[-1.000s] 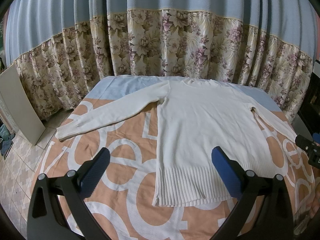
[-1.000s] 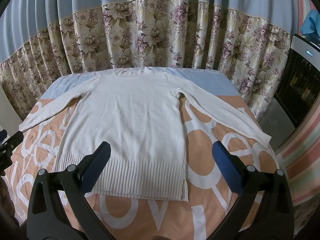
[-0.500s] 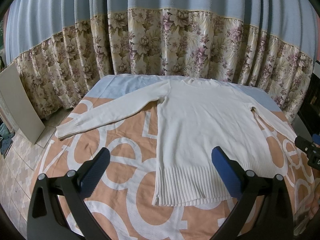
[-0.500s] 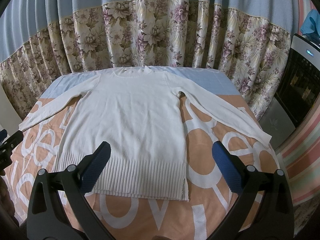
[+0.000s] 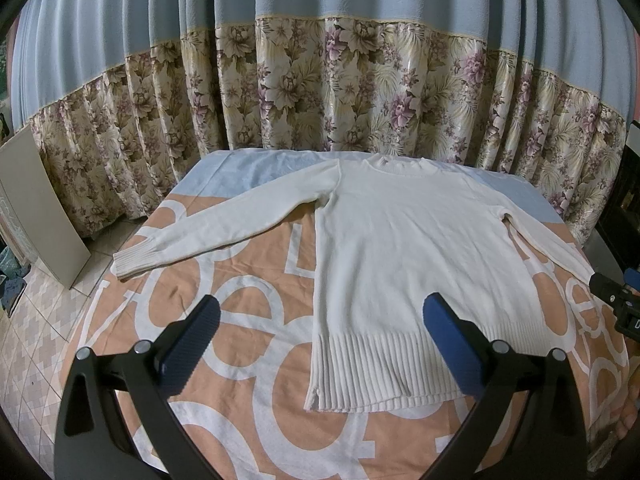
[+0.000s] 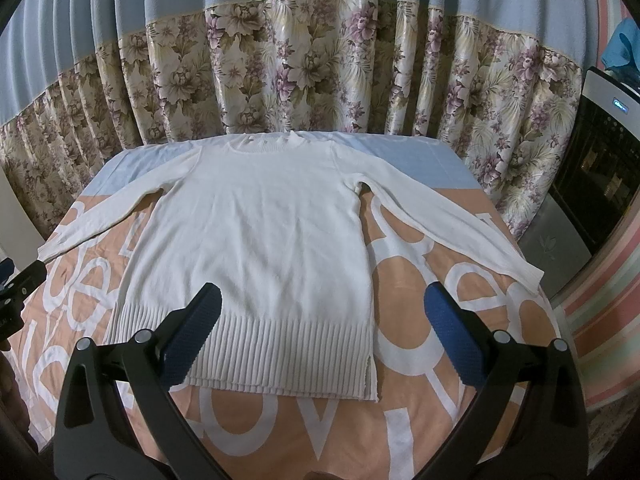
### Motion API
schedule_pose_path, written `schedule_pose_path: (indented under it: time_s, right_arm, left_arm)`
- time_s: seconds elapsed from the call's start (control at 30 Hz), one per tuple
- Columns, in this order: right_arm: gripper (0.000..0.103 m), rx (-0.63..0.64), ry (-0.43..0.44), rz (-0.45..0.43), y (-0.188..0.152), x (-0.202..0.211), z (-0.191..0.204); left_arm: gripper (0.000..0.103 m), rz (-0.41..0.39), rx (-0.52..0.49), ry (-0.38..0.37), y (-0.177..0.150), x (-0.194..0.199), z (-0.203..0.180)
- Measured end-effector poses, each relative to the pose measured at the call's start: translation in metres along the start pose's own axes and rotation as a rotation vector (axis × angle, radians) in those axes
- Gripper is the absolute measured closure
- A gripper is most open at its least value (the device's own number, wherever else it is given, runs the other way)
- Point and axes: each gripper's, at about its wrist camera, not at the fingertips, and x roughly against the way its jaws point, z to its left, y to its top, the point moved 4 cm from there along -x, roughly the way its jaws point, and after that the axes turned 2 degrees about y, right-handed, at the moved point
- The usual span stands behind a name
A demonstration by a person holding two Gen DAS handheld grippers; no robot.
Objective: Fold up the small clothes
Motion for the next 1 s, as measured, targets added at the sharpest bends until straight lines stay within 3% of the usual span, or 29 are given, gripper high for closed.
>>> schedule_pose_path:
  time_s: [0.43, 0.67, 1.0]
  right_arm:
    - [0.003, 0.001, 0.019, -0.013, -0.002, -0.005, -0.009]
    - [0.003, -0.024, -0.017, -0.031, 0.000, -0.033, -0.063]
    - [0.009, 0.012, -0.058, -0.026, -0.001, -0.067, -0.147]
  left_arm:
    - [0.002, 0.002, -0.003, 0.002, 0.000, -0.003, 0.003]
    - [0.002, 0.007, -0.015, -0.023, 0.005, -0.019, -0.004]
    - [0.002, 0.025, -0.062, -0.071, 0.019, -0.067, -0.065]
